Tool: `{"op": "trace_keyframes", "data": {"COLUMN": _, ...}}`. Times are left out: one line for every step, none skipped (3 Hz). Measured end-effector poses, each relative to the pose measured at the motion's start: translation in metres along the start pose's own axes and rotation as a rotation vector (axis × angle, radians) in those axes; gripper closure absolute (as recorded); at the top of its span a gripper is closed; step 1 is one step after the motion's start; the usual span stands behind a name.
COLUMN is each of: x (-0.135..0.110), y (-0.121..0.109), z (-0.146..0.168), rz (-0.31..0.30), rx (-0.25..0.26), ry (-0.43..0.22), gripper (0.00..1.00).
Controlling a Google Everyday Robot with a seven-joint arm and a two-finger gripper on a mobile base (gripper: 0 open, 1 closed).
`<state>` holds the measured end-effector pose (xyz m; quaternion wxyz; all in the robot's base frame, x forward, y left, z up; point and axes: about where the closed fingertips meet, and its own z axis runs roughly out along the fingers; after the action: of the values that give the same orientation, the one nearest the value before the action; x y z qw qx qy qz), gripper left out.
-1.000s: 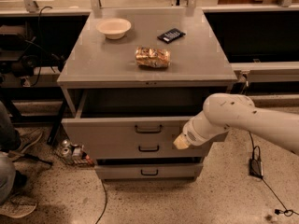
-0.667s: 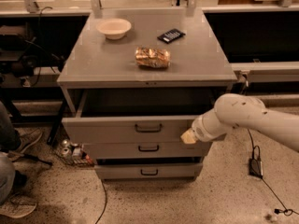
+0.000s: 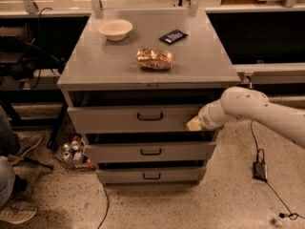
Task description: Close top drawer
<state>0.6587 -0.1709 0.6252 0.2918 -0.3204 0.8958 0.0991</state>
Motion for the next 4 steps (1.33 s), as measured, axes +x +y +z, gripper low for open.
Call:
{"op": "trace_keyframes", "data": {"x": 0.0054, "y": 0.0055, "z": -0.0039, "rz": 0.000, "rx": 0.000, "ry": 0.000, "gripper": 1.00}}
{"op": "trace_keyframes", "data": {"x": 0.0056, "y": 0.0057, "z": -0.0041, "rz": 0.000, "rx": 0.000, "ry": 0.000, "gripper": 1.00}}
{"op": "trace_keyframes", "data": {"x": 0.0057, "y": 0.0057, "z": -0.0042, "rz": 0.000, "rx": 0.000, "ry": 0.000, "gripper": 1.00}}
{"op": "trace_keyframes", "data": {"x": 0.0057, "y": 0.0057, "z": -0.0042, "rz": 0.000, "rx": 0.000, "ry": 0.000, "gripper": 1.00}}
